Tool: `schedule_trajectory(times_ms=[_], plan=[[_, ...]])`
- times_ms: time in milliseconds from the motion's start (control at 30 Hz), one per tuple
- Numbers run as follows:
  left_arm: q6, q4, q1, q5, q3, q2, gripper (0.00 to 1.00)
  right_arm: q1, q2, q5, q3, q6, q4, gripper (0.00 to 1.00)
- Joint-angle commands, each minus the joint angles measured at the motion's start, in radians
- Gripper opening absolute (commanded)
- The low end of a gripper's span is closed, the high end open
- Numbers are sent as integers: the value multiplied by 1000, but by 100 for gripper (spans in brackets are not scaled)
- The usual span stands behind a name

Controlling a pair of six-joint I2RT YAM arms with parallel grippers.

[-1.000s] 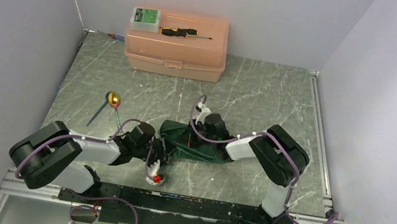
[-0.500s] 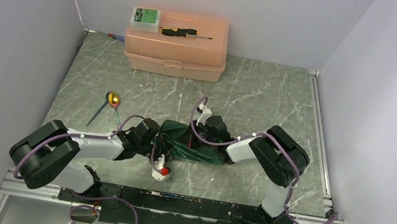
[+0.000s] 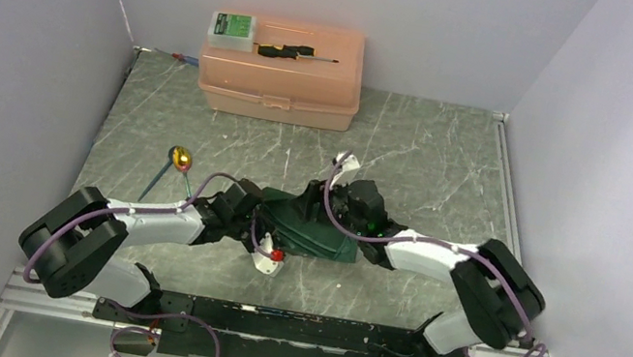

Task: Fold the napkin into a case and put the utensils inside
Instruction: Pick up the 2/3-rectangle-folded napkin from the center of the board, then fold the 2/3-rectangle-folded napkin at the center of the board.

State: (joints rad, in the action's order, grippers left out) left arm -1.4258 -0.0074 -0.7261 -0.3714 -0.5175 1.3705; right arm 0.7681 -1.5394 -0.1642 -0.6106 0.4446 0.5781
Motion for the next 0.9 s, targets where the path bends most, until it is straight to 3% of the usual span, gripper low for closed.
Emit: schedule_trajectory(times_ms=[0,133,333,433,567,733,867], plan=[[26,-39,1,-12,-12,-1,3,-18,109,281,28,-30,20,97],[35,-30,1,-11,-11,-4,3,-118,114,96,89,-17,174,100],[66,-43,1,-7,-29,-3,3,-88,99,-88,297,-257,526,96],[93,-46,1,-3,-42,1,3,-83,96,-177,307,-369,467,92],[138,-9,1,8,-58,5,3,-62,124,-174,282,-499,314,90],[173,42,1,-1,-63,19,3,-62,177,-168,263,-573,203,91],[180,53,1,4,-62,25,3,-53,151,-248,259,-597,214,91]])
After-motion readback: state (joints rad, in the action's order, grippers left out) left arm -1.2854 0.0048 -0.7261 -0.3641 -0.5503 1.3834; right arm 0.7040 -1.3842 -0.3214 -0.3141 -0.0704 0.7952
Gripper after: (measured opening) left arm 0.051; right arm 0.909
